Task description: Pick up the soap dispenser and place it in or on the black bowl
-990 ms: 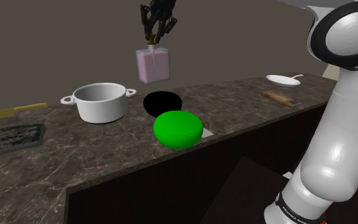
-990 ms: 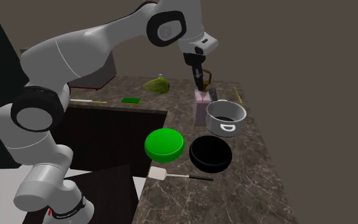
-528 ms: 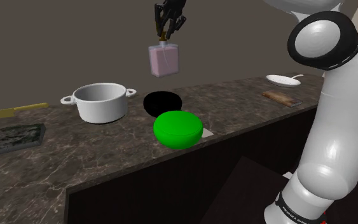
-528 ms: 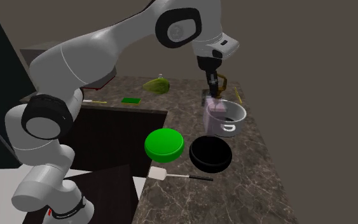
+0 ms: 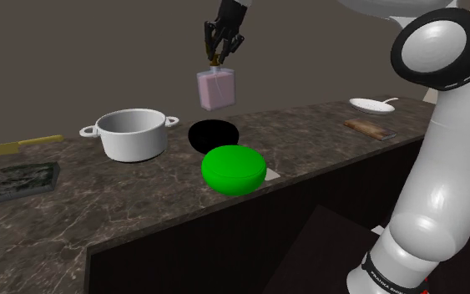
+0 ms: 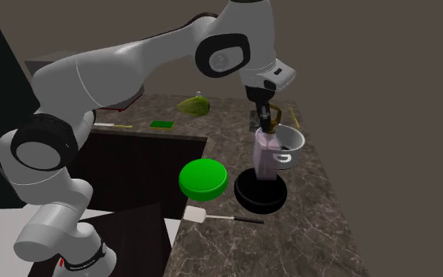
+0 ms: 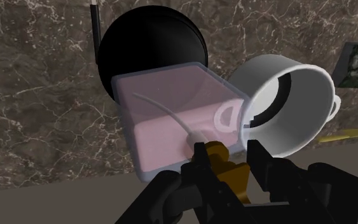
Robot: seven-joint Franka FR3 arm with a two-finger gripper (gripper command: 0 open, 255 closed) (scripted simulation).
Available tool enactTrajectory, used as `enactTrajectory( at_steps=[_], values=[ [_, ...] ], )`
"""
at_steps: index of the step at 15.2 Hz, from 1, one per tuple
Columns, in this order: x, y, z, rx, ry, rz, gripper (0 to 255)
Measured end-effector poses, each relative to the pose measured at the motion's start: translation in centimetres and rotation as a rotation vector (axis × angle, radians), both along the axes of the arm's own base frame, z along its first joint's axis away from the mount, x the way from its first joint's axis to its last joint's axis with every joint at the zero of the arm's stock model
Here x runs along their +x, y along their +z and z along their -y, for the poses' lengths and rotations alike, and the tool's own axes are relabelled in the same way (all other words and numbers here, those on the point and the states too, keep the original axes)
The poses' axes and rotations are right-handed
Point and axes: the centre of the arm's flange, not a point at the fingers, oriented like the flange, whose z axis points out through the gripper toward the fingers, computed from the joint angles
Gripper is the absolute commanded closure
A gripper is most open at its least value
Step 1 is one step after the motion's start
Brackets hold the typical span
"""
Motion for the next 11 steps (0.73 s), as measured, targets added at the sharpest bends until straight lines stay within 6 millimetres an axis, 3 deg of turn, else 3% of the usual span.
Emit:
enactTrajectory(
  at_steps=[11],
  values=[
    [0.0, -5.9, 0.0, 0.000, 0.000, 0.000, 255]
  ],
)
